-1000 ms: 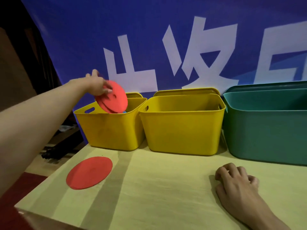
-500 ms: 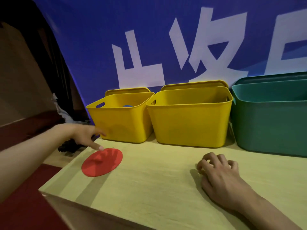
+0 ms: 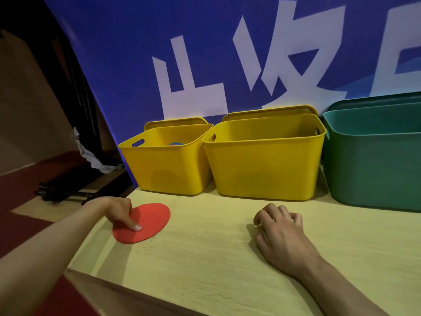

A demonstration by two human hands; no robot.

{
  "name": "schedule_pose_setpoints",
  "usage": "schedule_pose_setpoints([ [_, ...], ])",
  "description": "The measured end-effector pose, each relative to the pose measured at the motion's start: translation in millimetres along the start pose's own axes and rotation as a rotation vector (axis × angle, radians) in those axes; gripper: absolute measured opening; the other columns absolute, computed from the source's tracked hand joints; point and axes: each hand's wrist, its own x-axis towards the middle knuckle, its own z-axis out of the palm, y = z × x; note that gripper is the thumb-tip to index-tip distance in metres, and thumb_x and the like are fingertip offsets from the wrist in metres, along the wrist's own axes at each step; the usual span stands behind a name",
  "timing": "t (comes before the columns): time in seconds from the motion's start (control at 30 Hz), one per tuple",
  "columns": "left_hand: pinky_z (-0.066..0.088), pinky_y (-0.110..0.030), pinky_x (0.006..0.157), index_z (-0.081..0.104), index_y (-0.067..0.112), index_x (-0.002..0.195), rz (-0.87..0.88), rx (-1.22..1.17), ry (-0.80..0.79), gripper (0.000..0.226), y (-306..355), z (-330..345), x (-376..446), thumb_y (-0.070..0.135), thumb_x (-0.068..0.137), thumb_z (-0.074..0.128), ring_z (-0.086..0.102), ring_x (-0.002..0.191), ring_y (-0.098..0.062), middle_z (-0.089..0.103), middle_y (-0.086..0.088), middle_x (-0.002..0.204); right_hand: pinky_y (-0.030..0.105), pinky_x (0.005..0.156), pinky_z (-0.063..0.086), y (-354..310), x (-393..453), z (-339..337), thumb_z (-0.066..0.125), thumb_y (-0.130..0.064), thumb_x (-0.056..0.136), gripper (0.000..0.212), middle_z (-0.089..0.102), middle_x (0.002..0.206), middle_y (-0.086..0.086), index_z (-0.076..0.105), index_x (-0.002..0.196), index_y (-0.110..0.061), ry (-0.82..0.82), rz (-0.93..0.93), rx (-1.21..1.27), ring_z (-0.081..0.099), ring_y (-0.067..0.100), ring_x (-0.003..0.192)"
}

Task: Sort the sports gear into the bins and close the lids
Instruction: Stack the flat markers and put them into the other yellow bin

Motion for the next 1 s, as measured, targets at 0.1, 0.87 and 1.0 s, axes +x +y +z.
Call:
schedule_pose_setpoints([
  [0.1,0.056,-0.033,0.093,0.04,0.013,0.141,0.042,0.091,0.074,0.126,-0.4,0.2,-2.8,0.079,0.045,0.087,0.057,0.115,-0.019,0.052,0.002,0.13,0.038,0.106,0.029,1.3,-0.8,0.6,0.037,-0.047,0.098,0.026,0.04,0.122,-0.016,0.046,0.12,-0.038,0.012,0.007,0.007,0.037,0.006,0.112],
  [0.87,0.051,-0.026,0.078,0.041,0.05,0.13,0.647,0.317,0.58,0.055,41.3,-50.8,-120.0,0.041,0.088,0.077,0.058,0.093,0.002,0.058,0.022,0.107,0.034,0.103,0.031,1.8,-1.6,-1.7,0.042,-0.04,0.1,0.02,0.041,0.12,-0.019,0.049,0.119,-0.04,0.005,0.015,0.024,0.036,0.004,0.111],
  [1.0,0.054,-0.037,0.084,0.049,0.044,0.124,0.686,0.443,0.709,0.044,50.9,-91.8,-141.3,0.044,0.089,0.075,0.062,0.1,-0.008,0.063,0.018,0.112,0.032,0.102,0.031,-0.1,-2.6,-2.2,0.04,-0.04,0.1,0.018,0.04,0.117,-0.022,0.047,0.116,-0.042,0.0,0.014,0.038,0.035,0.002,0.109],
])
